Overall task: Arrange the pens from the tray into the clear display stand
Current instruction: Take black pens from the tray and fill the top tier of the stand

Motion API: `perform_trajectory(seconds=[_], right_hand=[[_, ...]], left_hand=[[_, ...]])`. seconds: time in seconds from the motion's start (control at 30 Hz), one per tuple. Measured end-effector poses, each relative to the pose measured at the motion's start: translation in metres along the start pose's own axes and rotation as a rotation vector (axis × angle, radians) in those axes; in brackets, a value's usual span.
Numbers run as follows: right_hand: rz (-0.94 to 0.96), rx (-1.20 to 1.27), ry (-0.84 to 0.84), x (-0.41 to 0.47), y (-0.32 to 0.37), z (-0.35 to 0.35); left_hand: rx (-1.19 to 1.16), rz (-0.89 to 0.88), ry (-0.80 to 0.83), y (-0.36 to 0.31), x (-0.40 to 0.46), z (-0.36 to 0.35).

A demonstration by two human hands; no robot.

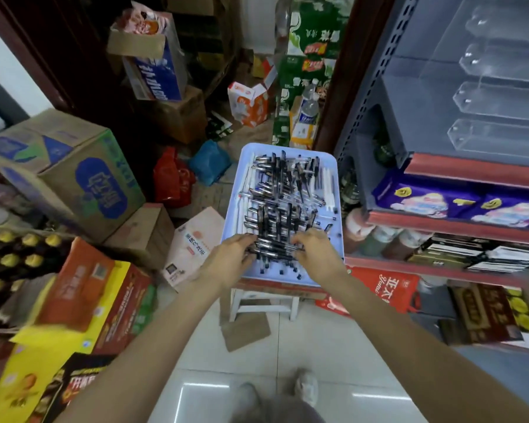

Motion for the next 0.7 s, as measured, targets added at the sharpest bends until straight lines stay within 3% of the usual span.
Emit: perform_trajectory(seconds=[0.37,0.53,0.7], right_hand=[[-0.012,-0.142,0.032,0.008,0.006,0.003],[-0.082,0.056,0.016,0.008,-0.001,0.012],[-0.098,0.341,0.051,0.001,0.0,0.018]], left_hand=[[-0.317,0.096,-0.207,0.001,0.012,-0.013],[-0.414,0.142,-0.322,0.001,0.014,-0.01],[-0.734,0.204,-0.427,-0.006,0.02,-0.004]])
Point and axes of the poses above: each hand's wrist, its own x-axis towards the middle knuckle, its own z-axis out of the back of the hand, y = z × x, the point moved 5 cm from there along x, towards the middle knuckle, and after that the axes turned 13 degrees about -z, right-handed, at the moved point
